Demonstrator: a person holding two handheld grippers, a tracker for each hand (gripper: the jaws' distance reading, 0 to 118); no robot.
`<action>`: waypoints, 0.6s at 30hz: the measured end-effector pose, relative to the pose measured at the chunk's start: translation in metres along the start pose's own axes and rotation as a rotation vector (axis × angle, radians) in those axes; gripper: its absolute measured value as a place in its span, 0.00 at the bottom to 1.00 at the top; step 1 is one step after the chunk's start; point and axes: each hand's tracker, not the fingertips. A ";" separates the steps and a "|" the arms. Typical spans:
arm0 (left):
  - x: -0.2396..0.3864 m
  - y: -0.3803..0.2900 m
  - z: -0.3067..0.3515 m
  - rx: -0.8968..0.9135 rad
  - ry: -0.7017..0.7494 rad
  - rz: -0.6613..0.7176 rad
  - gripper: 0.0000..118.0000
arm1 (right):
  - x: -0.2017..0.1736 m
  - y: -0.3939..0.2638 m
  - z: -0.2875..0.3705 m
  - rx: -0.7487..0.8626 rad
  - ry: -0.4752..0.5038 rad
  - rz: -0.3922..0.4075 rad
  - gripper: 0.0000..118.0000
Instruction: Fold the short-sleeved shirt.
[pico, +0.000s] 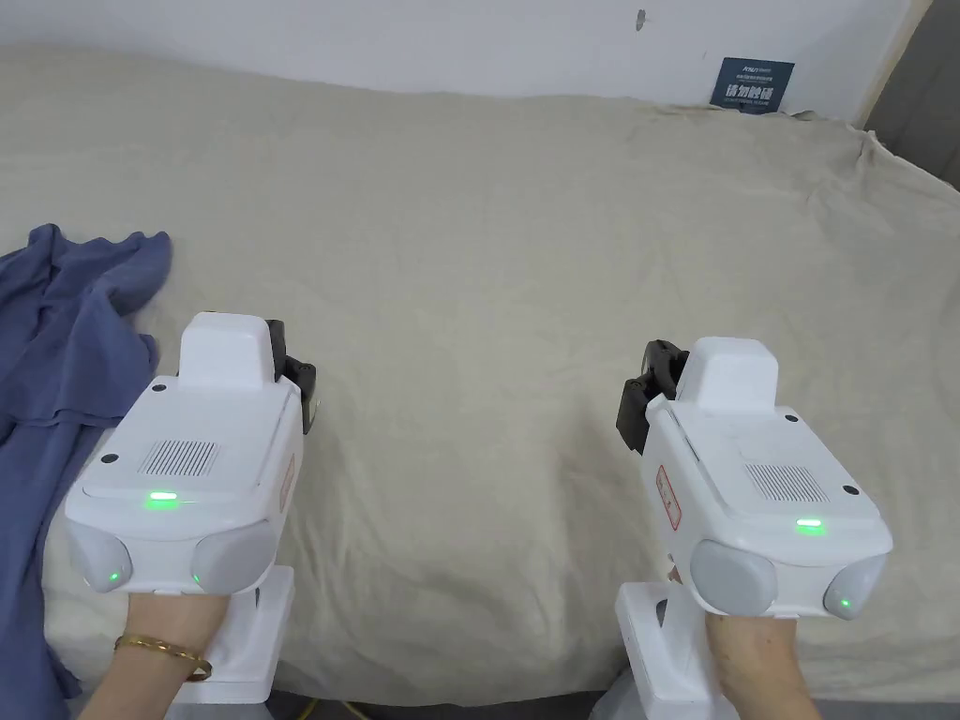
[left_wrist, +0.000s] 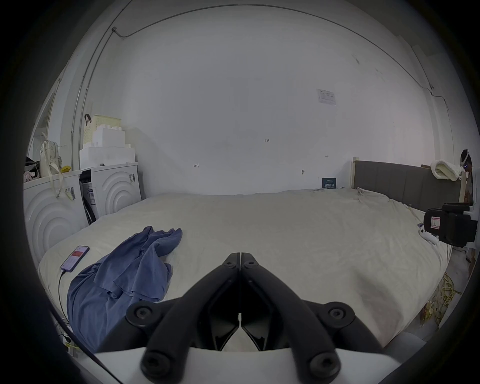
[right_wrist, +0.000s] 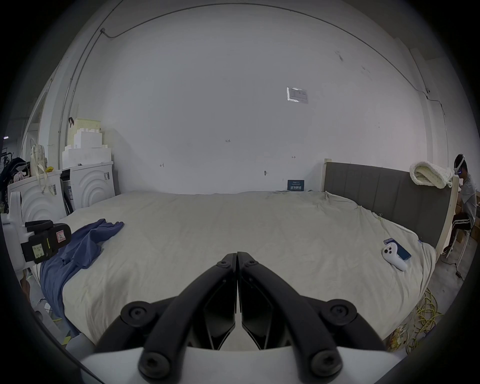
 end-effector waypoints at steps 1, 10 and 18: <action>0.000 0.000 0.000 0.000 -0.001 -0.001 0.00 | 0.000 0.000 0.000 0.000 -0.001 -0.001 0.00; 0.001 0.000 -0.001 0.001 -0.006 -0.008 0.00 | 0.001 0.000 0.000 0.001 -0.001 -0.001 0.00; 0.004 -0.001 0.000 -0.001 -0.008 -0.020 0.00 | 0.002 0.000 0.001 -0.002 -0.002 0.001 0.00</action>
